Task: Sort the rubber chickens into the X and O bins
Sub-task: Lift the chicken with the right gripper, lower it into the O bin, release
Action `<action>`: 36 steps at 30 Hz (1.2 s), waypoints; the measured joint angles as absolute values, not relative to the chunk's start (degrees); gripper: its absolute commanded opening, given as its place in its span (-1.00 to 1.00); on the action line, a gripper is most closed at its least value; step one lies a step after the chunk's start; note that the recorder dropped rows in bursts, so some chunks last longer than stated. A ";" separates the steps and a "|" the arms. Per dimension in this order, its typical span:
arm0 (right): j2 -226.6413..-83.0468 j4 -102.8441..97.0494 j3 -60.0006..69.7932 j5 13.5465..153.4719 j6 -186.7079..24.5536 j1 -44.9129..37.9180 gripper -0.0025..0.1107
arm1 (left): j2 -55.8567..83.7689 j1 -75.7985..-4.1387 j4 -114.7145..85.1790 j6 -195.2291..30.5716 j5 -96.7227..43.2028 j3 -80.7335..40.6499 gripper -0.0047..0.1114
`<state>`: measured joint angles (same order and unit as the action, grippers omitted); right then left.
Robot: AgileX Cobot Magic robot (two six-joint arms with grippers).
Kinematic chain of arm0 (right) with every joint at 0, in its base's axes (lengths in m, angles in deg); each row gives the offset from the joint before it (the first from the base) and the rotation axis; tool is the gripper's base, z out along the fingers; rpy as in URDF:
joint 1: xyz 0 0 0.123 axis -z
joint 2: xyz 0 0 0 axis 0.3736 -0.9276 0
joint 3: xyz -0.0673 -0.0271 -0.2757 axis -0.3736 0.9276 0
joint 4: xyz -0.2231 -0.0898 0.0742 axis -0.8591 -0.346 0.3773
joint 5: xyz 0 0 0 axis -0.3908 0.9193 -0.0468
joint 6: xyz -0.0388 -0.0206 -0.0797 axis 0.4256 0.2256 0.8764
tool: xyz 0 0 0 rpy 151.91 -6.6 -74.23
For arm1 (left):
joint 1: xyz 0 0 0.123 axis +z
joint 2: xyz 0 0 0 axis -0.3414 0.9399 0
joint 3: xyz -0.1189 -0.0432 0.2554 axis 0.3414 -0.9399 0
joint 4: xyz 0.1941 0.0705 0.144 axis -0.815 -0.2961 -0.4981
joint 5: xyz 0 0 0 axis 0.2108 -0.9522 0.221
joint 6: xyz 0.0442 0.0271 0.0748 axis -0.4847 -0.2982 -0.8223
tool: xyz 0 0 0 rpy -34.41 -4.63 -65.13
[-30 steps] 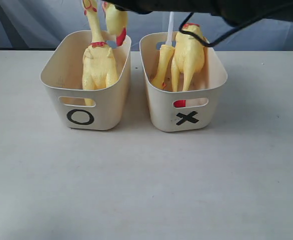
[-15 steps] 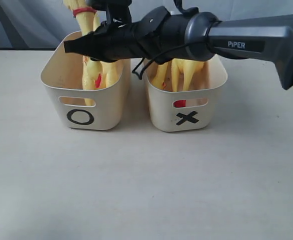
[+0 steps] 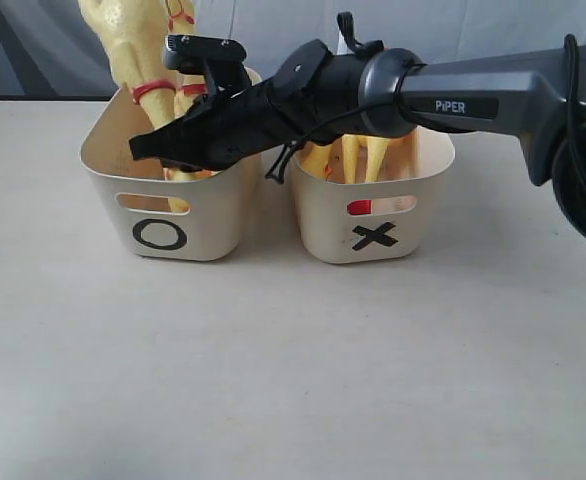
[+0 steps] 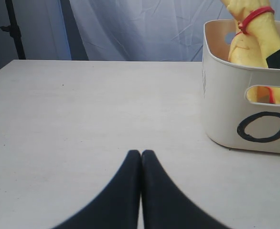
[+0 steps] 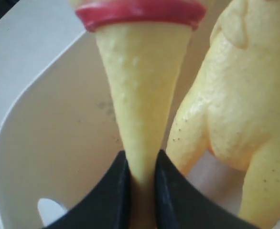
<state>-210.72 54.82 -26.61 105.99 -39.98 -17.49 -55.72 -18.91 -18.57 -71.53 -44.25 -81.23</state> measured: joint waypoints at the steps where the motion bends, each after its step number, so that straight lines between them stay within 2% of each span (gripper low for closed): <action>1: -210.72 53.37 -26.73 106.23 -41.40 -17.49 -0.91 | -55.72 -18.91 -18.57 -71.53 -44.25 -81.23 -0.92; 5: -210.72 48.66 -26.85 106.51 -46.74 -17.49 -0.60 | -55.72 -18.91 -18.57 -71.53 -44.25 -81.23 -0.92; 6: -210.72 48.01 -26.95 106.55 -47.41 -17.49 -0.47 | -55.72 -18.91 -18.57 -71.53 -44.25 -81.23 -0.92; 9: -210.47 46.94 -26.95 107.08 -48.87 -17.49 -0.30 | -55.72 -18.91 -18.57 -71.53 -44.25 -81.23 -0.92; 20: -208.00 45.46 -26.60 111.40 -49.46 -17.59 -0.28 | -55.72 -18.91 -18.57 -71.53 -44.25 -81.23 -0.92; 29: -200.20 41.26 -26.60 111.61 -49.24 -17.59 -0.28 | -55.72 -18.91 -18.57 -71.53 -44.25 -81.23 -0.92; 36: -191.93 25.22 -26.60 116.63 -55.54 -17.59 -0.28 | -55.72 -18.91 -18.57 -71.53 -44.25 -81.23 -0.92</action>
<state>-191.93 25.22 -26.60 116.63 -55.54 -17.59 -55.72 -18.91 -18.57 -71.53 -44.25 -81.23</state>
